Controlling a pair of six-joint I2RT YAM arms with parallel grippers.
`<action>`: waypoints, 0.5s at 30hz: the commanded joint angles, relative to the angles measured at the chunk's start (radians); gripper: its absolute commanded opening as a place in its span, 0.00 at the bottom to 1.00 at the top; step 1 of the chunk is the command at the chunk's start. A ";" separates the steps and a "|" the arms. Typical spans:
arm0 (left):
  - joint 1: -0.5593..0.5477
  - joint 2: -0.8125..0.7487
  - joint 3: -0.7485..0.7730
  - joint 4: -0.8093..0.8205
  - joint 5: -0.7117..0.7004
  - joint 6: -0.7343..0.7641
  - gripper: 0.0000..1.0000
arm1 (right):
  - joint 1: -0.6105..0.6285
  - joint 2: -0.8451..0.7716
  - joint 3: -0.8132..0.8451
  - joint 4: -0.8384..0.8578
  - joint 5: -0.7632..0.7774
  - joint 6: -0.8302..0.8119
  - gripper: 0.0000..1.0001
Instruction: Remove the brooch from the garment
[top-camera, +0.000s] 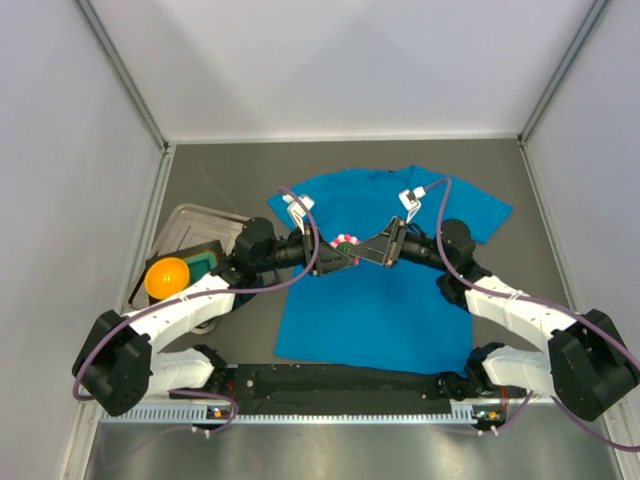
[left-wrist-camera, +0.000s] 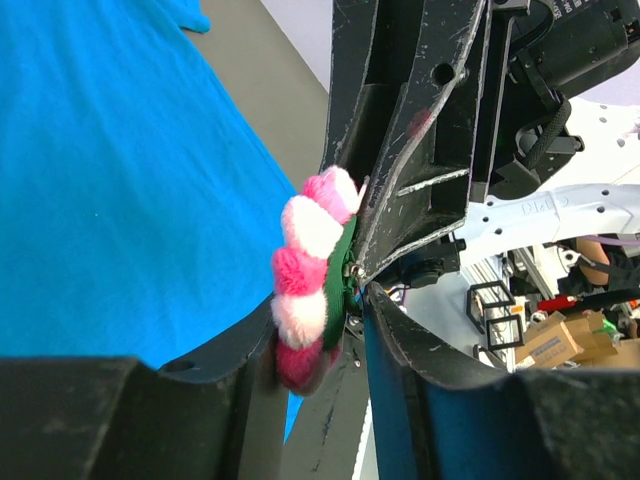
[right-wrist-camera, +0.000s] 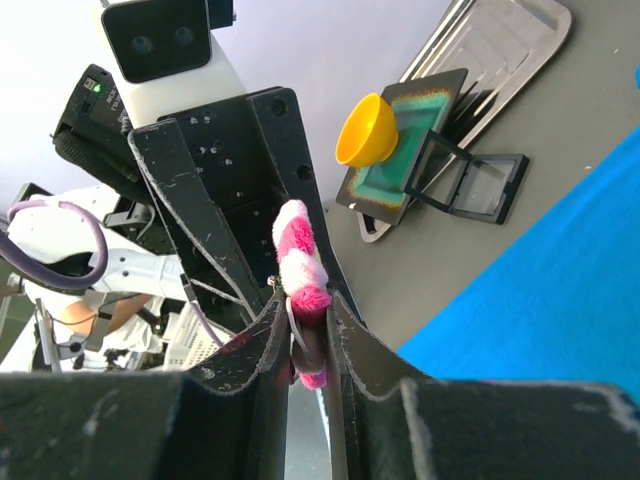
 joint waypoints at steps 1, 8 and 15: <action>-0.018 -0.026 -0.001 0.034 0.003 0.035 0.40 | 0.021 0.000 0.046 0.072 -0.023 0.023 0.00; -0.018 -0.030 -0.002 0.032 -0.009 0.036 0.35 | 0.021 -0.001 0.054 0.067 -0.026 0.022 0.00; -0.018 -0.052 -0.004 -0.018 -0.015 0.065 0.50 | 0.018 -0.014 0.043 0.052 -0.021 0.012 0.00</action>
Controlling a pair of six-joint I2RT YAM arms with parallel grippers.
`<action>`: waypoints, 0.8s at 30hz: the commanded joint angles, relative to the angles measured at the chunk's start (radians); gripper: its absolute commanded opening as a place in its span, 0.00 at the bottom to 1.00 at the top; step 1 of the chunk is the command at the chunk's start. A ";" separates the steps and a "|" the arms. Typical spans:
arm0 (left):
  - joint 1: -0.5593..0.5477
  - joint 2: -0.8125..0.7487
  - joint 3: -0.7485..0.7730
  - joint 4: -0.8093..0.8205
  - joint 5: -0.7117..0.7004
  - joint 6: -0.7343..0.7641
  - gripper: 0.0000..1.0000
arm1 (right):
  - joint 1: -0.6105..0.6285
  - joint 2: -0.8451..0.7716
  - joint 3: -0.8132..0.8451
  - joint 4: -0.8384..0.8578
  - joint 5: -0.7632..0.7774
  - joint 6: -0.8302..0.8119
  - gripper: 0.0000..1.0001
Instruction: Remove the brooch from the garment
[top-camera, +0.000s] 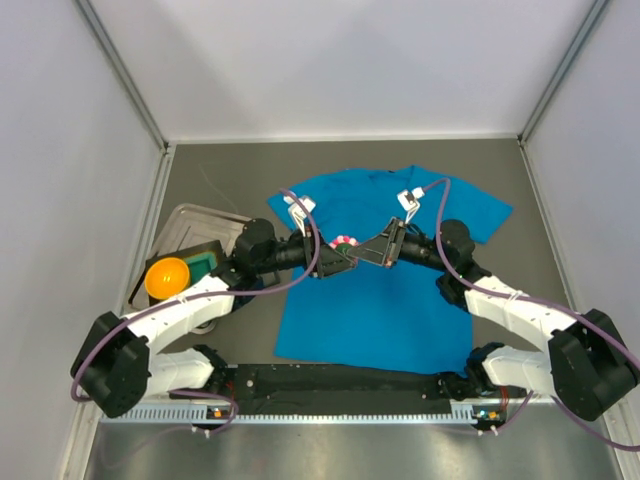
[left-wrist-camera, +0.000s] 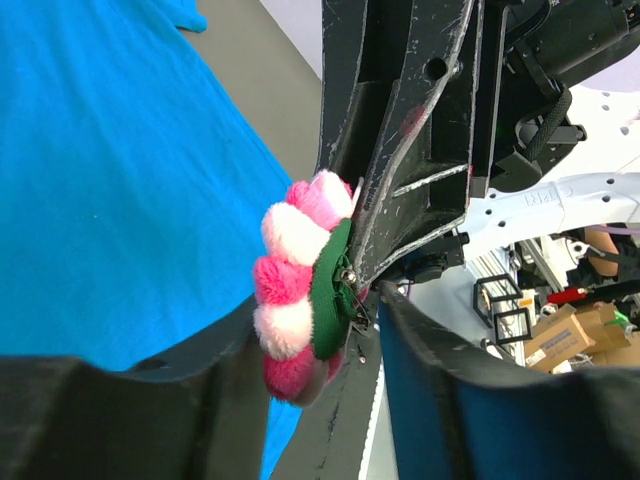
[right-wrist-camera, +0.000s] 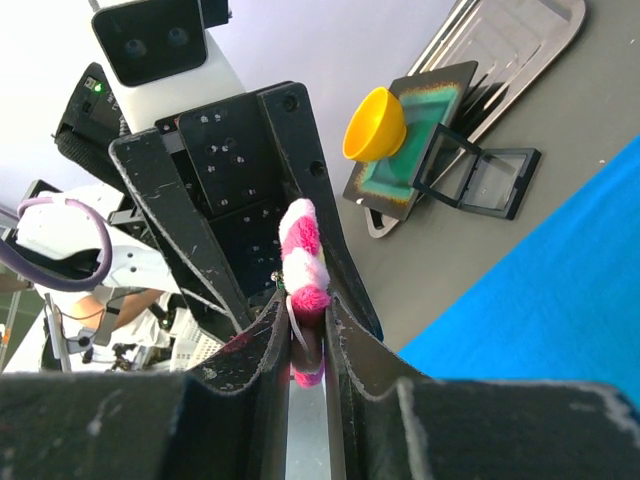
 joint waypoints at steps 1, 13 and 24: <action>-0.005 -0.048 -0.012 -0.013 -0.016 0.038 0.52 | 0.007 -0.012 0.043 0.046 -0.013 0.000 0.00; -0.002 -0.129 -0.080 -0.028 -0.062 0.017 0.59 | 0.000 -0.035 0.039 0.040 -0.010 0.002 0.00; 0.032 -0.125 -0.101 0.081 -0.053 -0.080 0.57 | 0.000 -0.025 0.037 0.055 -0.032 0.000 0.00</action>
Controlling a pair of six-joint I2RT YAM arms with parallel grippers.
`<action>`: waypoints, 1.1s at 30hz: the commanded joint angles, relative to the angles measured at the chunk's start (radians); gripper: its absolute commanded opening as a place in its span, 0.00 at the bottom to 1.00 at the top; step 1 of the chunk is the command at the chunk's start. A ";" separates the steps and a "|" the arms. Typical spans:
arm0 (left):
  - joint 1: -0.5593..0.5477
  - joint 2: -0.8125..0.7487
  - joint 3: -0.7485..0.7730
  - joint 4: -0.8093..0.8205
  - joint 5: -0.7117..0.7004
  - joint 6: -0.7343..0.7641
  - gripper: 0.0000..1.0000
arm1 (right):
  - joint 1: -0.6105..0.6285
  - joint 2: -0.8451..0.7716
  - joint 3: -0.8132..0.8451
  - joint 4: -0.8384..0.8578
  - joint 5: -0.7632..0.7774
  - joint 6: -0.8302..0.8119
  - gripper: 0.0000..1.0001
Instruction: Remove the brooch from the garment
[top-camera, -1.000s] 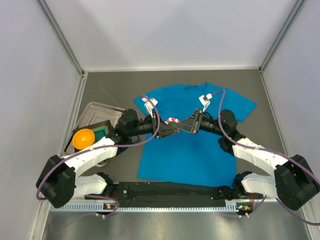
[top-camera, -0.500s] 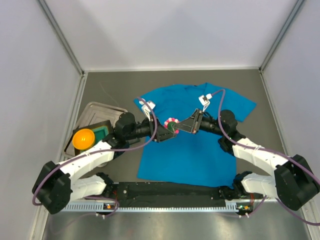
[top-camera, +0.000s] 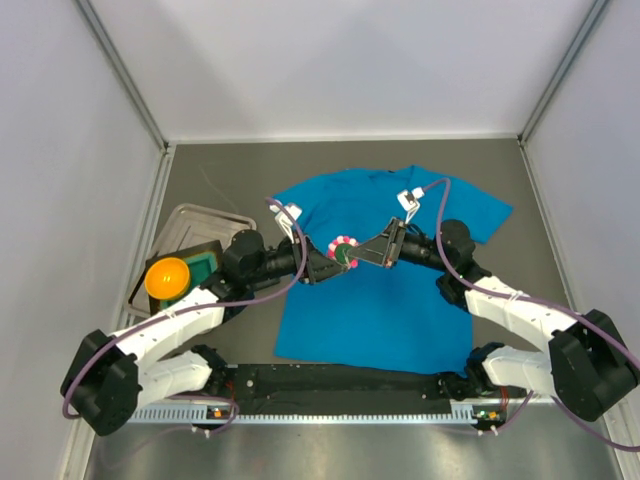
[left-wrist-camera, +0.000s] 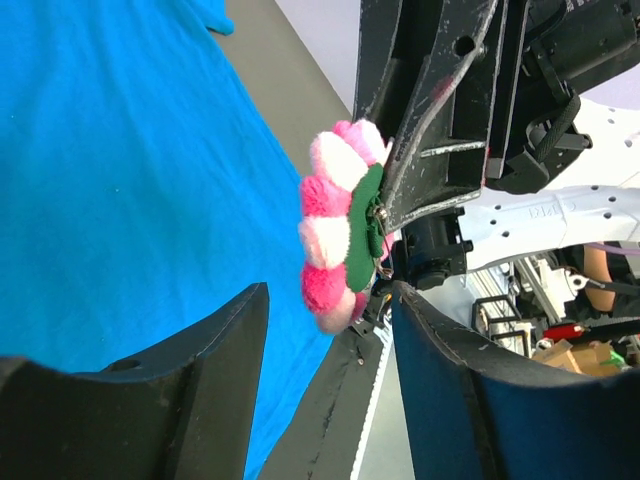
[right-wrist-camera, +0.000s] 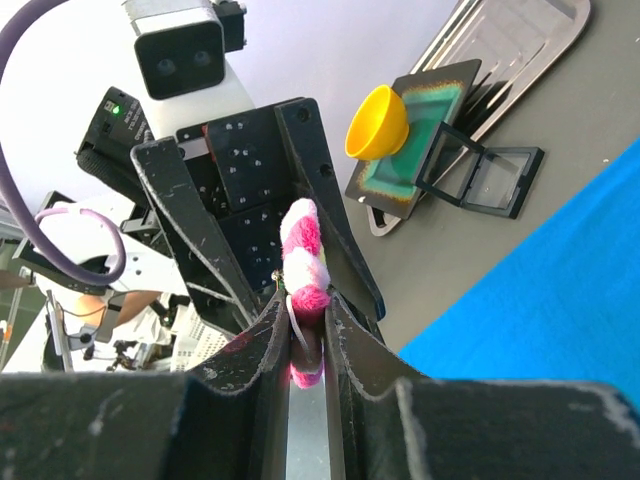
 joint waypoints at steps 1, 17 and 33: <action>0.020 -0.007 -0.009 0.107 0.007 -0.055 0.57 | 0.000 -0.020 0.037 0.059 -0.029 0.003 0.00; 0.058 0.120 -0.016 0.328 0.133 -0.202 0.54 | 0.001 -0.023 0.046 0.046 -0.035 -0.010 0.00; 0.060 0.181 0.066 0.182 0.286 -0.064 0.10 | 0.000 0.014 0.077 -0.004 -0.146 -0.100 0.00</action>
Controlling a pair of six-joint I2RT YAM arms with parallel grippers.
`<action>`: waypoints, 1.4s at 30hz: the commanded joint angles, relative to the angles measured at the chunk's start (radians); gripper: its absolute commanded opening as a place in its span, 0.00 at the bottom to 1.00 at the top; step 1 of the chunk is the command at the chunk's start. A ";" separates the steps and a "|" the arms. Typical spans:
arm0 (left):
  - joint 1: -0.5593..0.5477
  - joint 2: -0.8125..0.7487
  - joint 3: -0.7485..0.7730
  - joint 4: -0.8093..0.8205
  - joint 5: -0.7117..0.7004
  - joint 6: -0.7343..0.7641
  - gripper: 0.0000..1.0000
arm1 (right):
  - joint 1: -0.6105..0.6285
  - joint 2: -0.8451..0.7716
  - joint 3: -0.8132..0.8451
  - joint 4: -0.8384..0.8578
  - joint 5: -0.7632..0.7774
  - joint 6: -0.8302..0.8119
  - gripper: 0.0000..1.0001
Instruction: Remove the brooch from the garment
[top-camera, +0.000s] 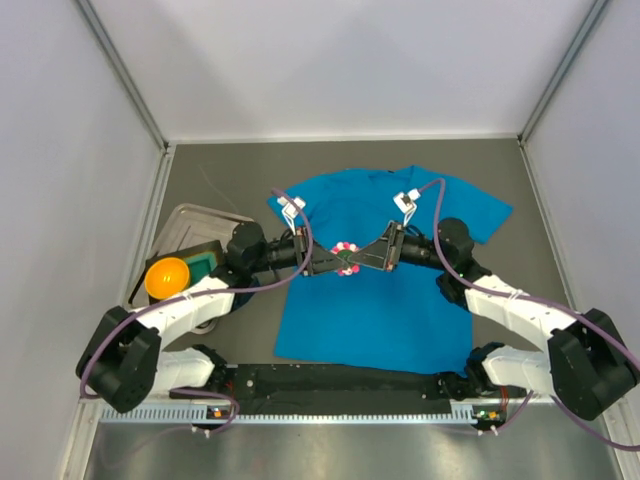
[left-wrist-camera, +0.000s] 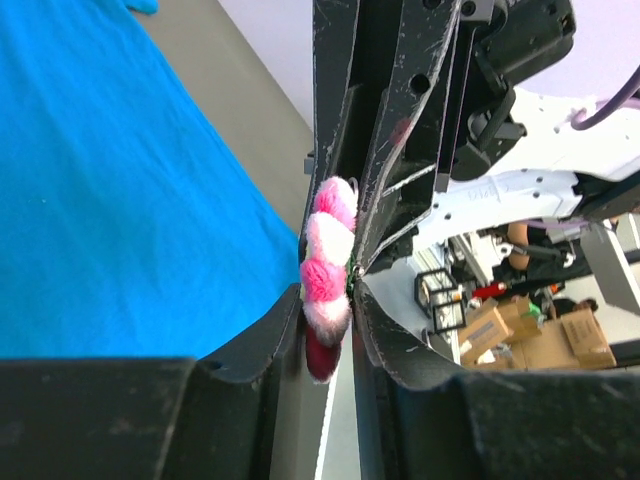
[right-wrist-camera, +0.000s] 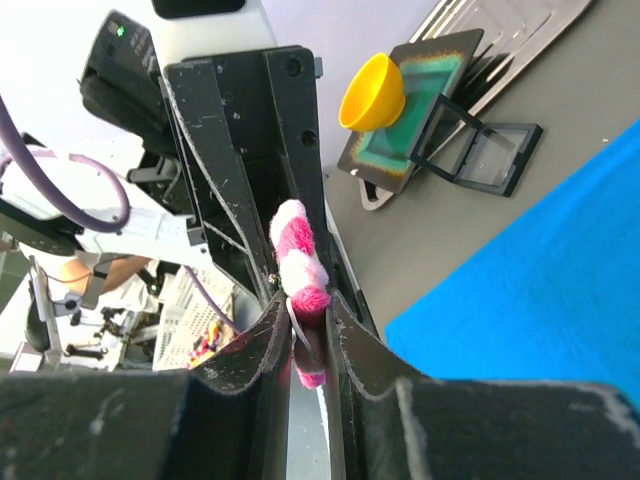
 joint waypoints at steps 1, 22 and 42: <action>-0.003 0.051 0.074 -0.086 0.100 0.103 0.09 | 0.005 0.011 0.076 0.020 -0.082 -0.061 0.00; -0.003 0.037 0.129 -0.182 0.048 0.125 0.48 | 0.042 0.017 0.123 -0.090 -0.068 -0.129 0.00; 0.092 -0.236 -0.051 -0.213 -0.001 0.082 0.62 | 0.007 -0.040 0.084 -0.055 -0.063 -0.069 0.00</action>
